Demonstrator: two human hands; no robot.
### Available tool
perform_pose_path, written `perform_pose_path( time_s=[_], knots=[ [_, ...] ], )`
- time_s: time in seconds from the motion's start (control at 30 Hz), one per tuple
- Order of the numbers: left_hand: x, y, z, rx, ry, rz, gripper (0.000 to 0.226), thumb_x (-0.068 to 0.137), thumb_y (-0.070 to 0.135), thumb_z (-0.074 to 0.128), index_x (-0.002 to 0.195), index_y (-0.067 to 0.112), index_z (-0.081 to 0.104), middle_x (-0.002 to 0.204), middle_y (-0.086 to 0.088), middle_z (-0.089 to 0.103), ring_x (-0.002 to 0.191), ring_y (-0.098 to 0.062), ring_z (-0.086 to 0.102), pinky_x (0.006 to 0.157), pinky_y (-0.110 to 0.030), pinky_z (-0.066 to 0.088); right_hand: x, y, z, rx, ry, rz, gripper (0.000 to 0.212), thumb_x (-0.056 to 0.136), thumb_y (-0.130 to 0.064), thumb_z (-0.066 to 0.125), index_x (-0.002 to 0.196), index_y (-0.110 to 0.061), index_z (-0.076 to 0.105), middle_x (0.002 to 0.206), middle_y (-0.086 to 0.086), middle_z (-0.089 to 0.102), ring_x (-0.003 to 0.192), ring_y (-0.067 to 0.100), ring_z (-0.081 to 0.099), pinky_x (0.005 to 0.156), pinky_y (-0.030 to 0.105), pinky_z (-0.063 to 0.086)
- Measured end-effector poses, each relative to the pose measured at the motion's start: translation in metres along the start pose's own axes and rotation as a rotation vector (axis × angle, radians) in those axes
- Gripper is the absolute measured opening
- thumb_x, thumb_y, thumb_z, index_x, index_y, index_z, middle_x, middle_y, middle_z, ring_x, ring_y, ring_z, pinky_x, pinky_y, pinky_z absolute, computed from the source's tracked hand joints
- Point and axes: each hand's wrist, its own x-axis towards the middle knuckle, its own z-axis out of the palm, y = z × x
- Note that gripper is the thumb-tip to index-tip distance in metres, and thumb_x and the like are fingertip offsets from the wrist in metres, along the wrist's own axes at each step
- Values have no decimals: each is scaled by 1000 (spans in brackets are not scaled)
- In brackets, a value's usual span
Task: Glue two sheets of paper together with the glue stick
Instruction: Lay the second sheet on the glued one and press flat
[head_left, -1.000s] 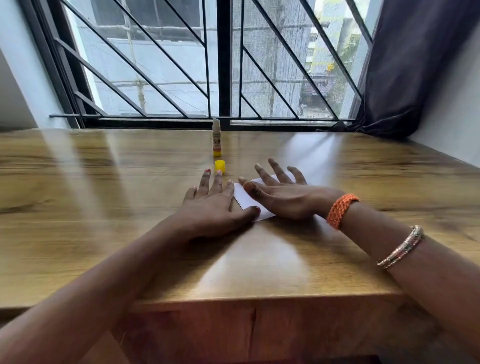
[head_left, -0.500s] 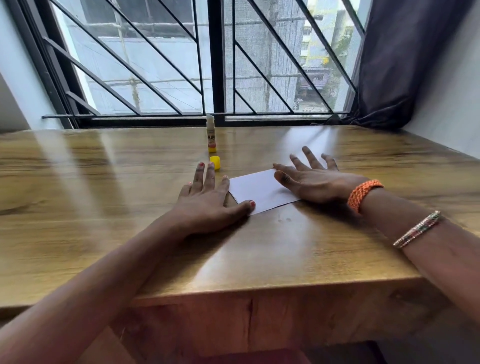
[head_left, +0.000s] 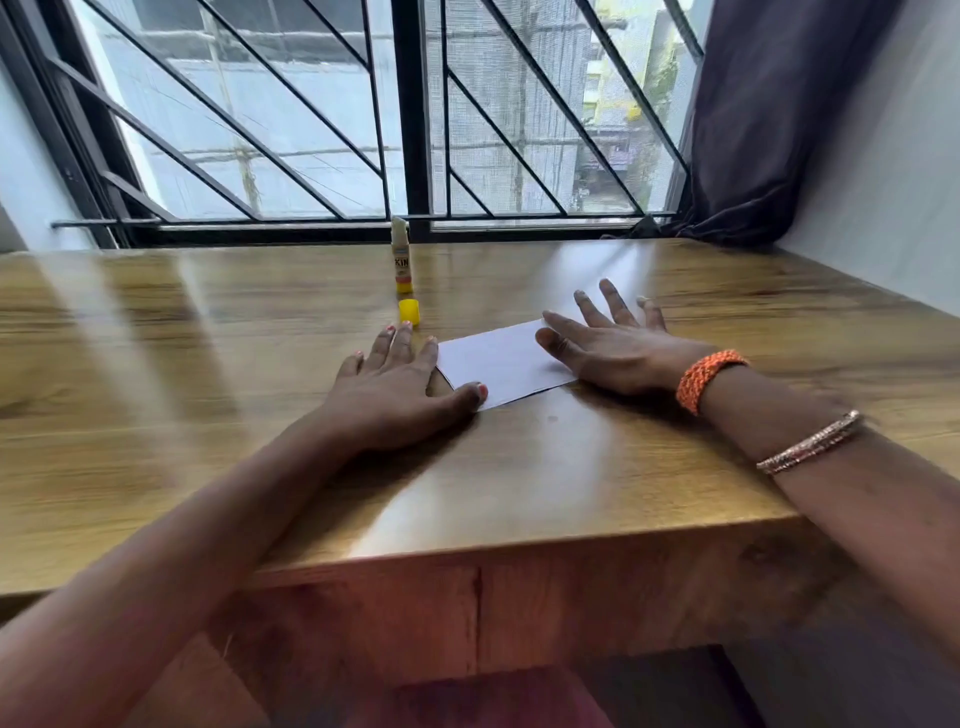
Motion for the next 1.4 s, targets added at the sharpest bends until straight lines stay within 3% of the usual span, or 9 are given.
perform_pose_path(
  time_s=[0.33,0.8,0.93,1.07,1.2,1.3,1.4],
  knots=[
    [3,-2,1,16,12,-2,90,76,78,24,148,28,6,158,-3,-11,145,-15,-10,116,-42,-2,-28,15,3,3,33,-8,94,57,-88,-15,144,-54,-1,160,-3,-13,142,19,-30,111,53,-16],
    [6,-3,1,25,18,20,91,77,77,24,148,23,9,159,-5,-2,146,-16,-2,115,-43,1,-71,15,9,27,85,-1,90,62,-84,-14,144,-53,6,161,-2,-5,141,16,-30,110,50,-19],
    [3,0,-2,-28,61,64,80,82,70,11,140,18,30,153,-8,23,143,-19,17,114,-49,7,-79,13,9,58,112,-1,89,64,-81,-13,144,-51,11,161,0,-1,143,17,-27,111,50,-18],
    [-4,5,-7,-197,150,93,58,92,54,11,109,17,52,122,-6,52,124,-27,43,108,-52,20,-81,10,6,56,107,-7,87,67,-79,-9,145,-49,15,161,1,1,144,17,-25,111,51,-16],
    [-4,9,-6,-215,251,38,50,94,43,36,135,15,39,142,-10,42,133,-29,35,106,-46,24,-78,9,0,-45,175,-55,75,83,-73,4,145,-38,28,160,3,16,148,18,-3,113,54,-5],
    [1,16,-7,-180,259,17,48,94,41,38,135,15,40,141,-11,41,133,-29,32,104,-45,22,-58,4,-13,-14,253,-53,57,94,-59,29,143,-30,34,149,1,41,139,21,32,110,52,14],
    [15,23,-19,-109,206,-105,41,94,39,38,124,12,47,133,-12,46,127,-30,37,102,-44,22,-25,-6,-24,174,264,-37,47,95,-43,44,137,-24,42,136,3,55,125,24,48,106,46,31]
  ],
)
